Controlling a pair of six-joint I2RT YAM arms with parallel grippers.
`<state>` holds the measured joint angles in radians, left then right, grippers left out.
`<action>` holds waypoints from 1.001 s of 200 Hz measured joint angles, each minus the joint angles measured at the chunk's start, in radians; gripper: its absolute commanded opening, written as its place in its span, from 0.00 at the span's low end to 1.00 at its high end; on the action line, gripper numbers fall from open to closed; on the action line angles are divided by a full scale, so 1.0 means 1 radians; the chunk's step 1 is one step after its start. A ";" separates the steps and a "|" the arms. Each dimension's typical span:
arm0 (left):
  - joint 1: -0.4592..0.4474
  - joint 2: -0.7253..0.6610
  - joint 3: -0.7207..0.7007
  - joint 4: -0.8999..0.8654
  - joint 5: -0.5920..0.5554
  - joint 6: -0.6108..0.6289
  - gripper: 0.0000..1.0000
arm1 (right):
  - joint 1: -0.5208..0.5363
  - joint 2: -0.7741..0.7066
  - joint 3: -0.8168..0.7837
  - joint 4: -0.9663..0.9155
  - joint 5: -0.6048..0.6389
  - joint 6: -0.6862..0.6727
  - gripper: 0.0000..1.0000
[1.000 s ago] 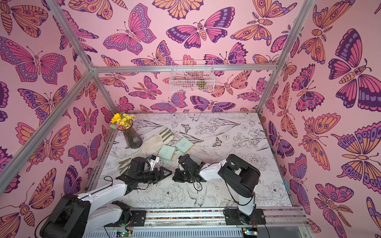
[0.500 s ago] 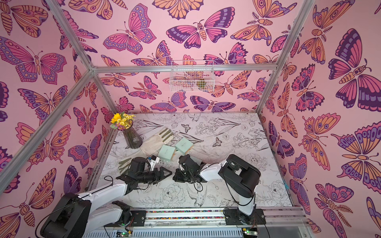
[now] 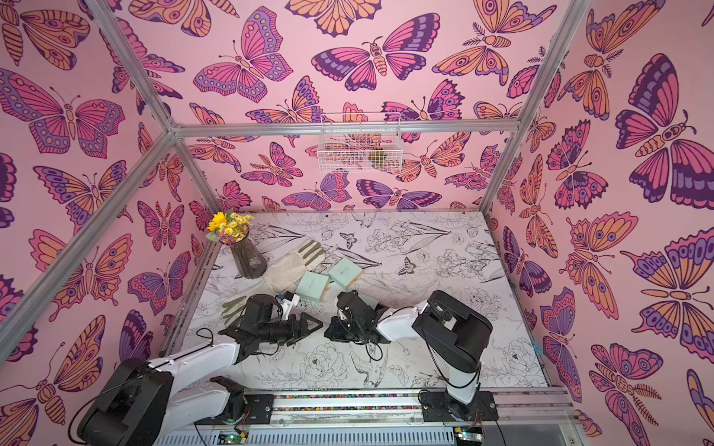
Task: Place the earrings into the drawer-style jewelry box
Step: Adjust the earring at the center of the board.
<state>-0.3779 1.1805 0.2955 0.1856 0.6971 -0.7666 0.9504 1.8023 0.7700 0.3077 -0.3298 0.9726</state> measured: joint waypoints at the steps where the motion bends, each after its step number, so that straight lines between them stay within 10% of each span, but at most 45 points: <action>1: 0.000 0.000 0.000 0.000 0.000 0.000 0.87 | 0.000 0.000 0.000 0.000 0.000 0.000 0.13; 200: 0.000 0.019 0.009 0.000 0.010 0.018 0.87 | 0.003 -0.042 0.008 -0.122 0.054 -0.017 0.13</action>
<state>-0.3779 1.1999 0.3046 0.1856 0.7074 -0.7483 0.9535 1.7599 0.7780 0.1856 -0.2760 0.9558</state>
